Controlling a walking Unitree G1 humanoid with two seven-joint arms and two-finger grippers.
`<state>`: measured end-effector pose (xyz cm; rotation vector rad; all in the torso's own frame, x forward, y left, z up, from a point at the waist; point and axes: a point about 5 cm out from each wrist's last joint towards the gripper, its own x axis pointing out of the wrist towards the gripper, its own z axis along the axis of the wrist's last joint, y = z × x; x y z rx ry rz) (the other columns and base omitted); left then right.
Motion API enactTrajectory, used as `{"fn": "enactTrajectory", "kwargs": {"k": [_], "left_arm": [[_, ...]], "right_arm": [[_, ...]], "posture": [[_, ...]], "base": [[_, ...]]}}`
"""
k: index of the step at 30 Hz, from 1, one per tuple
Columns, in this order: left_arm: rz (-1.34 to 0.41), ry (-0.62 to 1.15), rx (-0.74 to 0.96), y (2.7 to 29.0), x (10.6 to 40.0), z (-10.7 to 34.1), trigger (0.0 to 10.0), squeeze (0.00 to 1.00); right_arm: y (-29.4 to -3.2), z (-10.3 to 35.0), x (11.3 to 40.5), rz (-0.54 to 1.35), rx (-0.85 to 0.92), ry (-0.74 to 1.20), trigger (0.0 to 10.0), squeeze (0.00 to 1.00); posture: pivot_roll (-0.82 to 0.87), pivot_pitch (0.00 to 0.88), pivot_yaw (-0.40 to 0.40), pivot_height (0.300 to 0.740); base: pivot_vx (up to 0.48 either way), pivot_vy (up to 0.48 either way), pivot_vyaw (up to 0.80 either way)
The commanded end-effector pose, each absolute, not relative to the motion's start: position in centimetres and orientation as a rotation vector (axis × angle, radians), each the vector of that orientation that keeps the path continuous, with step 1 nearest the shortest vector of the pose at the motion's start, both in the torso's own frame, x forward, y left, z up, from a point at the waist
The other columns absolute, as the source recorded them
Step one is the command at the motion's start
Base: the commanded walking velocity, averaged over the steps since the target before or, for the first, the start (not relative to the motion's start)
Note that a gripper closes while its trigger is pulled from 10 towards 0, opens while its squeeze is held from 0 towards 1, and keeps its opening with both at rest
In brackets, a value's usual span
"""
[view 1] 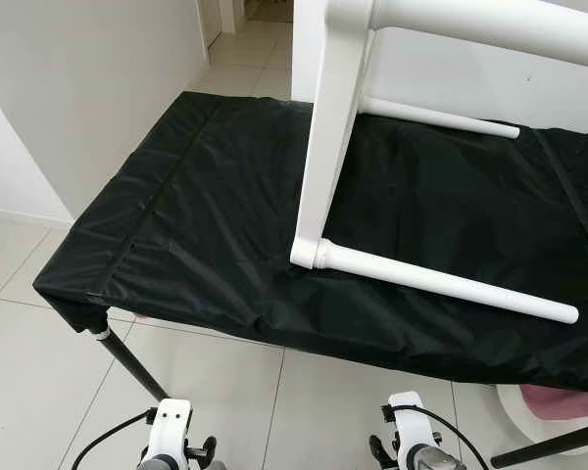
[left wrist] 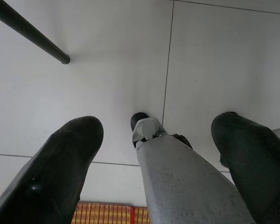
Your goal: Building children table
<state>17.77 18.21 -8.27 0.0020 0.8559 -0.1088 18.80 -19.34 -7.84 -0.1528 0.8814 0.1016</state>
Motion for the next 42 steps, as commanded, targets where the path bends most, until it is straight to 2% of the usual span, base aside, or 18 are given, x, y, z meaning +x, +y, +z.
{"fn": "enactTrajectory", "kwargs": {"k": [1,42], "left_arm": [[-0.072,0.874,0.011,18.49,17.25,-8.53,10.0,0.00],[-0.093,0.868,0.042,18.43,17.70,-8.34,10.0,0.00]], "right_arm": [[-19.16,-8.05,18.52,0.103,-0.153,0.902,10.0,0.00],[-19.25,-7.95,18.72,0.113,-0.176,0.900,10.0,0.00]], "posture": [[-0.06,0.000,0.037,0.740],[-0.07,0.000,0.039,0.740]], "base": [[0.000,0.000,0.00],[0.000,0.000,0.00]]}}
